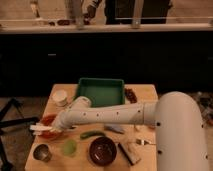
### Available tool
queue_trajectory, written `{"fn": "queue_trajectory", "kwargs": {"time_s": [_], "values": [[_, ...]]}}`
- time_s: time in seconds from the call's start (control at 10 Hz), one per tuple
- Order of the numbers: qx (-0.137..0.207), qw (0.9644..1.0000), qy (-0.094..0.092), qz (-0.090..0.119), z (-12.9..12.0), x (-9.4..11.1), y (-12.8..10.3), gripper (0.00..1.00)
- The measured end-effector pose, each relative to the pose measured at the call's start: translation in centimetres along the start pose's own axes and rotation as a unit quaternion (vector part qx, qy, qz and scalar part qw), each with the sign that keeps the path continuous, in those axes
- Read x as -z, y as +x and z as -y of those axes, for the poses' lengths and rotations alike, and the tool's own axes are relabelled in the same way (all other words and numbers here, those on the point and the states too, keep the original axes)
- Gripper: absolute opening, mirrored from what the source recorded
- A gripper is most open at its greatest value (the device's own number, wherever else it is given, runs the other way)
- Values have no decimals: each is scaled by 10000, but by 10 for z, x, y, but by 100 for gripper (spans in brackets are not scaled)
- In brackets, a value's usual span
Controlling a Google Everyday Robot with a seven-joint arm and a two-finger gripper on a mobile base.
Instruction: Wipe tray with brush
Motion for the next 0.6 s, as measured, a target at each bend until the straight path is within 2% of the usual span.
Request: {"fn": "queue_trajectory", "kwargs": {"time_s": [0.4, 0.6], "values": [[441, 9989, 182, -19, 1, 27, -22, 18], [531, 9981, 292, -60, 1, 38, -22, 18]]}}
